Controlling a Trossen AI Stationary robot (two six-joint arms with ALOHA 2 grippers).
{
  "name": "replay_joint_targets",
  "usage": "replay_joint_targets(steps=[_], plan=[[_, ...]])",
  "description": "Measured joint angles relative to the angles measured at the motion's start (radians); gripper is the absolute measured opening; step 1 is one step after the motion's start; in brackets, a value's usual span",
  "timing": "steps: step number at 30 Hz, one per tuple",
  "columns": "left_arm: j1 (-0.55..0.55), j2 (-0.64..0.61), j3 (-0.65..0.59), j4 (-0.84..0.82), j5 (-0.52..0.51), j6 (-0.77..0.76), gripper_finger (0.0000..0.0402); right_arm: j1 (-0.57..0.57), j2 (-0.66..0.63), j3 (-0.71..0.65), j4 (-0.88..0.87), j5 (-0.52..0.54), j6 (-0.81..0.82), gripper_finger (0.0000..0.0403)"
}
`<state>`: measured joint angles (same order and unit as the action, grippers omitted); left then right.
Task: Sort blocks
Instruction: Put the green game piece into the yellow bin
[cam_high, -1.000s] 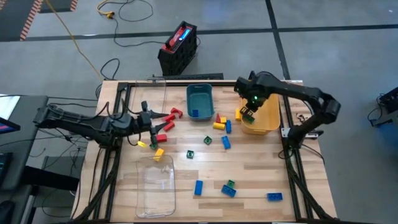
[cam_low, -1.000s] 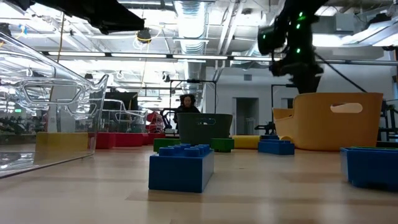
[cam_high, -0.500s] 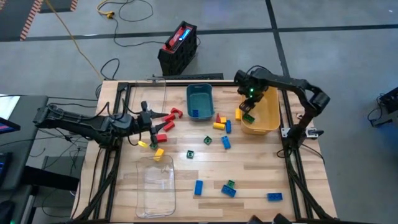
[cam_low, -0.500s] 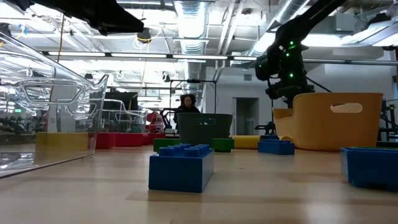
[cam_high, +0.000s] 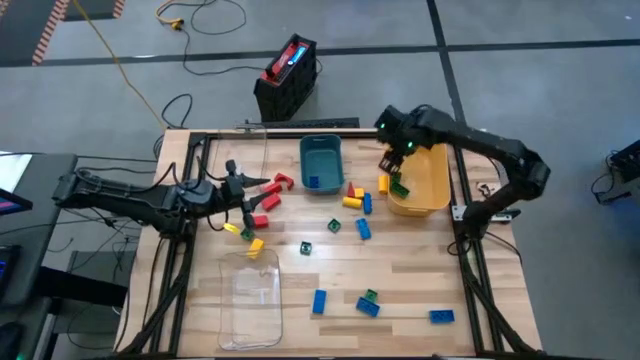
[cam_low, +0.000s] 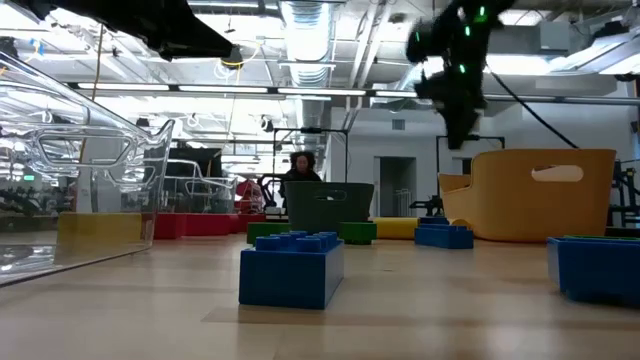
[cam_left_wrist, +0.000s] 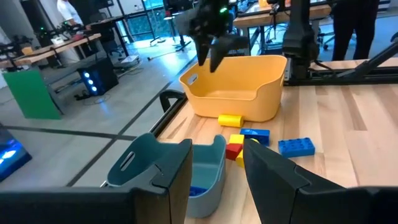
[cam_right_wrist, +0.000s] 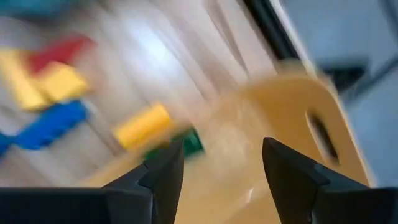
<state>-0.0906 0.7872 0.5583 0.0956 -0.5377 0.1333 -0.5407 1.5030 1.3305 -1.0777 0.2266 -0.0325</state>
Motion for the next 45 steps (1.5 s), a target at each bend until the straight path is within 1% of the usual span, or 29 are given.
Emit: replay_joint_targets(steps=[4, 9, 12, 15, 19, 23, 28, 32, 35, 40, 43, 45], plan=[[0.004, 0.000, 0.000, 0.000, 0.000, -0.003, 0.0139, 0.184, -0.002, 0.009, 0.116, 0.004, -0.066, 0.0217], [0.004, 0.000, 0.000, 0.000, 0.000, -0.011, 0.0139, 0.388, 0.058, 0.019, 0.215, -0.046, -0.169, 0.0217], [0.004, 0.000, 0.000, 0.004, 0.000, -0.016, 0.0139, 0.470, 0.133, 0.019, 0.294, -0.048, -0.175, 0.0217], [0.004, 0.000, 0.000, 0.010, 0.000, -0.028, 0.0139, 0.522, 0.213, 0.020, 0.331, -0.048, -0.207, 0.0221], [0.004, 0.000, 0.000, 0.012, 0.000, -0.033, 0.0139, 0.548, 0.303, 0.062, 0.311, -0.054, -0.279, 0.0241], [0.004, 0.000, 0.000, 0.010, 0.000, -0.021, 0.0139, 0.547, 0.385, 0.111, 0.281, -0.094, -0.338, 0.0265], [0.004, 0.000, -0.001, 0.009, 0.000, -0.008, 0.0139, 0.547, 0.481, 0.191, 0.250, -0.099, -0.402, 0.0277], [0.004, 0.000, -0.001, 0.001, 0.000, 0.004, 0.0139, 0.546, 0.540, 0.237, 0.206, -0.100, -0.471, 0.0277], [0.004, 0.000, -0.001, -0.003, 0.000, 0.013, 0.0139, 0.543, 0.569, 0.240, 0.169, -0.099, -0.502, 0.0277], [0.004, 0.000, -0.001, -0.002, 0.000, 0.036, 0.0139, 0.538, 0.620, 0.239, 0.182, -0.098, -0.553, 0.0273], [0.004, 0.000, -0.001, -0.003, 0.000, 0.037, 0.0139, 0.538, 0.638, 0.239, 0.210, -0.082, -0.585, 0.0259], [0.004, 0.000, -0.001, -0.010, 0.000, 0.038, 0.0139, 0.541, 0.641, 0.240, 0.215, -0.076, -0.607, 0.0239]])
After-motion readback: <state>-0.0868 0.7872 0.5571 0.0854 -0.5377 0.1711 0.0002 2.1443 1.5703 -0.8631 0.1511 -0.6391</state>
